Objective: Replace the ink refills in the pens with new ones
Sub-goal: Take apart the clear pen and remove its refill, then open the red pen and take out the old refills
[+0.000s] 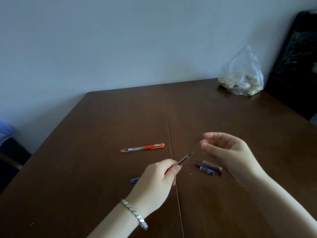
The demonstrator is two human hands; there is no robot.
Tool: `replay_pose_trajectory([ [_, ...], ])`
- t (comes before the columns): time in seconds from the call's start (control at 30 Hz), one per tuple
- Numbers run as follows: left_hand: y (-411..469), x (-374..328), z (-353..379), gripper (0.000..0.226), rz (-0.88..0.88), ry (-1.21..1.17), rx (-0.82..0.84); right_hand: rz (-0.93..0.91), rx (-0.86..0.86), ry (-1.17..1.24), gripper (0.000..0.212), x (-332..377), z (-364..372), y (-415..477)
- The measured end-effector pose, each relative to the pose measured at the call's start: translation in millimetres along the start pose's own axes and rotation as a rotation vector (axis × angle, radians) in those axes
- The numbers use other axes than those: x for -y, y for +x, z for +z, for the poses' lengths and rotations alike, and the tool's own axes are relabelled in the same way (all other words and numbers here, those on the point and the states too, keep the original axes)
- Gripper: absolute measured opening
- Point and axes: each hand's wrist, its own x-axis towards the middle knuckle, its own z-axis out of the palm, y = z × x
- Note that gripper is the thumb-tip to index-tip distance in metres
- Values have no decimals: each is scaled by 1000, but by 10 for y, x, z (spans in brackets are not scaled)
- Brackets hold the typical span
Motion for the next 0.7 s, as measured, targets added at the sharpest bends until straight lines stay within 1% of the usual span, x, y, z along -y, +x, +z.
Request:
replay_pose_trajectory([
  [0.03, -6, 39, -20, 16, -10, 14, -15, -58, -55, -120, 20, -11, -63, 54],
  [0.1, -23, 107, -60, 11, -45, 43, -46, -136, -115, -504, 20, -66, -153, 176],
  [0.17, -39, 159, -92, 9, -78, 78, -66, -156, -67, -783, 21, -159, -162, 289],
  [0.27, -66, 202, -135, 6, -104, 124, -100, -119, 95, -995, 27, -334, -77, 442],
  [0.37, -88, 253, -173, 8, -123, 171, -116, -11, 184, -1169, 28, -402, -33, 569],
  [0.43, -71, 298, -194, 10, -121, 220, -122, 62, 219, -1190, 27, -396, -35, 599],
  [0.5, -20, 352, -211, 12, -97, 294, -135, 92, 226, -1159, 27, -374, -40, 581],
  [0.6, 133, 450, -211, 14, -29, 422, -149, 68, 192, -1108, 27, -318, -84, 511],
  [0.7, 308, 550, -175, 15, 19, 551, -107, -6, 137, -1059, 22, -233, -173, 407],
])
